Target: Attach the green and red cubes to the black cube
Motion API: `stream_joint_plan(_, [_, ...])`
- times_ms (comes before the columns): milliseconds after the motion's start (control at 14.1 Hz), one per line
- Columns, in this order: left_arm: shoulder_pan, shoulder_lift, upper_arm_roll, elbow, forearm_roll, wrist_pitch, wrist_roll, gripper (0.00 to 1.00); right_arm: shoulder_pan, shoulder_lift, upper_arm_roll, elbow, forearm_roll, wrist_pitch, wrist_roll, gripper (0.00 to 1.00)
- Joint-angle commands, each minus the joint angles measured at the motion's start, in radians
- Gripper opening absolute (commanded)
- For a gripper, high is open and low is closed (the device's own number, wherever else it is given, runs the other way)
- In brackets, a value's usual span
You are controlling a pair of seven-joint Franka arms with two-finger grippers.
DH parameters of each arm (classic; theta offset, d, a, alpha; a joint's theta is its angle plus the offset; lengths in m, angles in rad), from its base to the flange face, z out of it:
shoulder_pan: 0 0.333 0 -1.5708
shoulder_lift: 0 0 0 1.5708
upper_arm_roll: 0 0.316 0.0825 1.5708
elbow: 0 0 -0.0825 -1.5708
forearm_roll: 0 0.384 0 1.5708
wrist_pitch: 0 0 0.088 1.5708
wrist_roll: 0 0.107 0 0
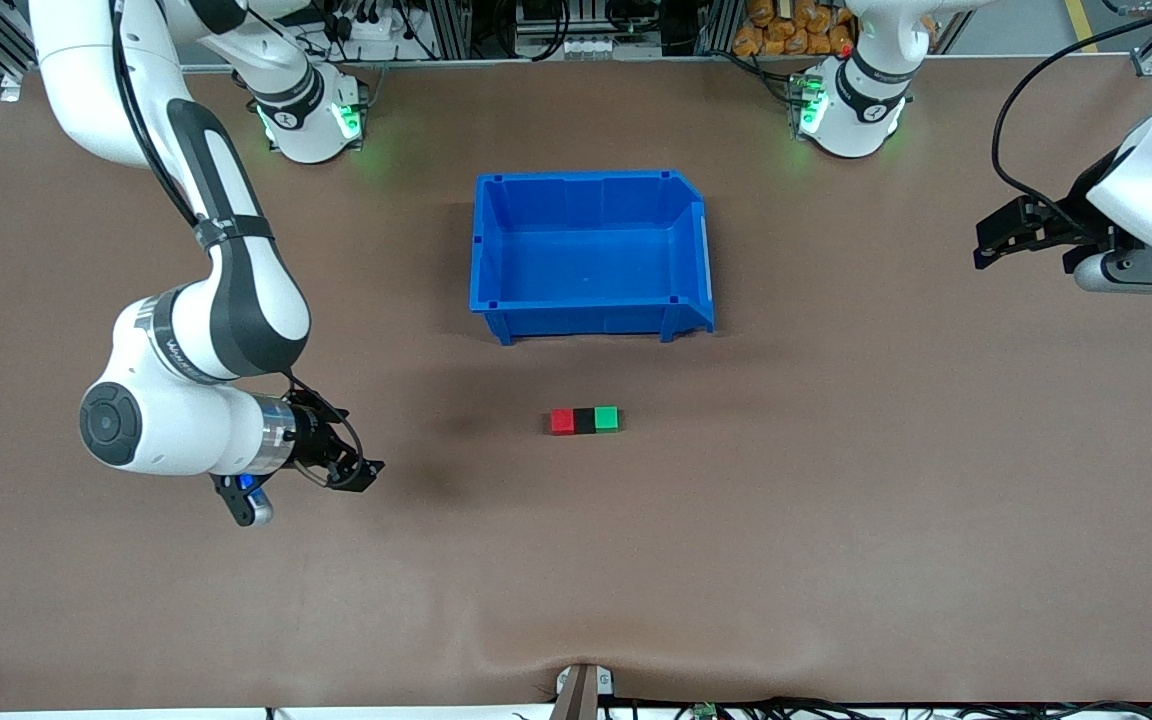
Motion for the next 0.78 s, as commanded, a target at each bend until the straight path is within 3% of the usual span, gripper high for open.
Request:
stream_joint_plan(0, [-0.001,0.011,-0.007,0.024,0.018,-0.007,-0.013,1.00,-0.031,-0.037,0.016,-0.016,-0.018,-0.024,-0.058,1.00])
stream_joint_plan(213, [0.000,0.011,-0.007,0.024,0.017,-0.007,-0.013,1.00,-0.034,-0.040,0.014,-0.016,-0.025,-0.038,-0.091,1.00])
stream_joint_plan(426, [0.002,0.011,-0.007,0.024,0.018,-0.007,-0.013,1.00,-0.032,-0.041,0.017,-0.016,-0.097,-0.050,-0.096,1.00])
stream_joint_plan(710, [0.003,0.011,-0.007,0.024,0.017,-0.005,-0.013,1.00,-0.035,-0.058,0.017,-0.014,-0.102,-0.066,-0.131,1.00])
